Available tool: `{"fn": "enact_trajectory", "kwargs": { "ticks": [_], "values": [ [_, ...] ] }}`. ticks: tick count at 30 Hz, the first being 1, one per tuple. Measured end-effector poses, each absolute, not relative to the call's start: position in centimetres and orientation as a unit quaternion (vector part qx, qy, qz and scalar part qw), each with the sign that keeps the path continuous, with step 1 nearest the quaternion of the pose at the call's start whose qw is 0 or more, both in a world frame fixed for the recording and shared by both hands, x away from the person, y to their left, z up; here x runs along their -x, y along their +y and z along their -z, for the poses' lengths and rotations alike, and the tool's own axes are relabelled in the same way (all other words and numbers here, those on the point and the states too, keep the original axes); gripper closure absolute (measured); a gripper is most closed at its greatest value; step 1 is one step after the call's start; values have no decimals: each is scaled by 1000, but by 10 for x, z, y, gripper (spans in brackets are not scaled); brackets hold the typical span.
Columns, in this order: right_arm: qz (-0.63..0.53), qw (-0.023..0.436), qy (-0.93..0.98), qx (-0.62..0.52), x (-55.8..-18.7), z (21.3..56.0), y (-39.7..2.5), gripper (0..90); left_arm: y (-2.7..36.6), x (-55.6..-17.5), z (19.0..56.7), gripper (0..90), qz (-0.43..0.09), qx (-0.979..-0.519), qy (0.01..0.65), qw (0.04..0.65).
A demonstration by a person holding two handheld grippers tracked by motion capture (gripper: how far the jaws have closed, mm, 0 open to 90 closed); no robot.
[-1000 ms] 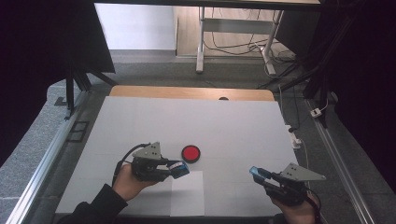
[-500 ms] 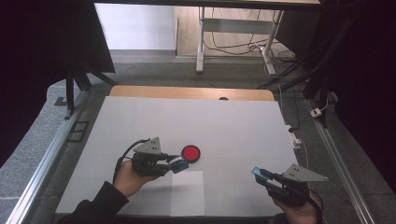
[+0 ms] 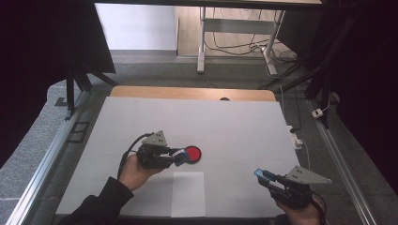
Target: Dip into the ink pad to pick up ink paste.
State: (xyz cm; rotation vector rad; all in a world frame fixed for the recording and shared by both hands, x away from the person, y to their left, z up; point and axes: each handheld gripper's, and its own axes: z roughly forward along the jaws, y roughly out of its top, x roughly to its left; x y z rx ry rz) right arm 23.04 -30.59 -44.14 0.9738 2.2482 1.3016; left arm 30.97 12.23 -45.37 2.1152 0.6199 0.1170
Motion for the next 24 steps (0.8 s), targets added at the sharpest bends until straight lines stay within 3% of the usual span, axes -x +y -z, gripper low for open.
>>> {"fn": "enact_trajectory", "kwargs": {
  "ticks": [24],
  "values": [
    [-459, 188, 797, -345, -228, 441, -308, 688, 97, -355, 473, 694, -48, -862, 274, 424]
  ]
}}
